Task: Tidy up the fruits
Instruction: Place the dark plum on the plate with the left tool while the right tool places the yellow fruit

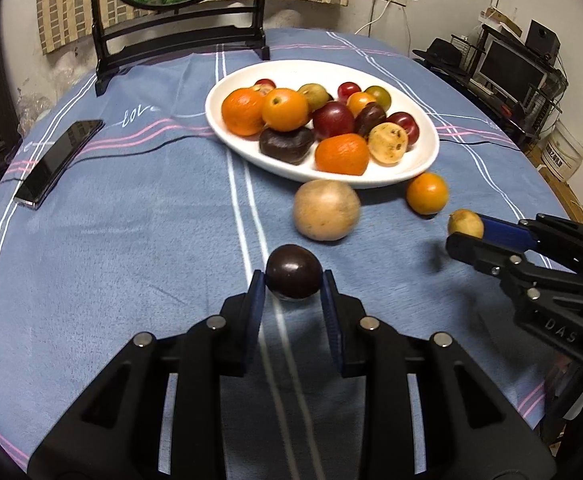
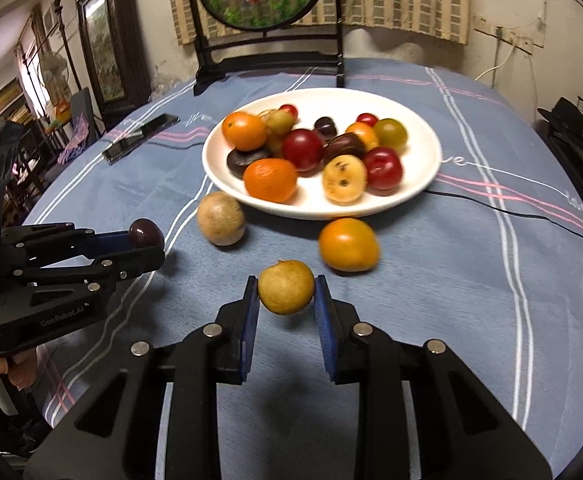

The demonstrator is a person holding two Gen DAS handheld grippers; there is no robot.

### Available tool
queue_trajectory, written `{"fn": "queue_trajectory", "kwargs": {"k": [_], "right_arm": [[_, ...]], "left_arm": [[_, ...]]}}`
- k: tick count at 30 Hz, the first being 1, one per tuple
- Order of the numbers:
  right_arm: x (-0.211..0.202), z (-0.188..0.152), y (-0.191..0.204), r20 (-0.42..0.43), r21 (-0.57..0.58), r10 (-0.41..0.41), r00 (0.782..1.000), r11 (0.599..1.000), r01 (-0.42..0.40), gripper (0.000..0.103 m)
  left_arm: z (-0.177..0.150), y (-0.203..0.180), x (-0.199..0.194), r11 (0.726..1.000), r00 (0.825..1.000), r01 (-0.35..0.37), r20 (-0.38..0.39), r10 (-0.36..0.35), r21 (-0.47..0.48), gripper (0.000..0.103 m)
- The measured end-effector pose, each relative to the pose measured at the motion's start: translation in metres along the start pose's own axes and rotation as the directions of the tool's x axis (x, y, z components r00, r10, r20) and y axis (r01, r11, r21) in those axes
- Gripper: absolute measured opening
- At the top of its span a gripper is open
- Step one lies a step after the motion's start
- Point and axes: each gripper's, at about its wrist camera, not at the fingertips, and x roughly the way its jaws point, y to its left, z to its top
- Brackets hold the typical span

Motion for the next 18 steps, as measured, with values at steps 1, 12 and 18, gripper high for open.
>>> {"fn": "queue_trajectory", "kwargs": {"k": [1,12,18], "right_arm": [[-0.003,0.000,-0.002,0.007,0.006,-0.001,1.000,1.000,0.001,0.028],[-0.018,0.026,-0.022,0.082,0.026,-0.017,0.996,1.000,0.015,0.028],[-0.015,0.055,-0.031,0.120,0.022,-0.038,0.992,0.999,0.035,0.028]], "left_arm": [[0.003,-0.003,-0.001,1.000,1.000,-0.001,0.003,0.001,0.008,0.029],[0.050,-0.035,-0.003,0.997,0.998,0.013,0.052,-0.017,0.082,0.029],[0.082,-0.041,0.009,0.996,0.997,0.021,0.066,-0.027,0.091,0.029]]}}
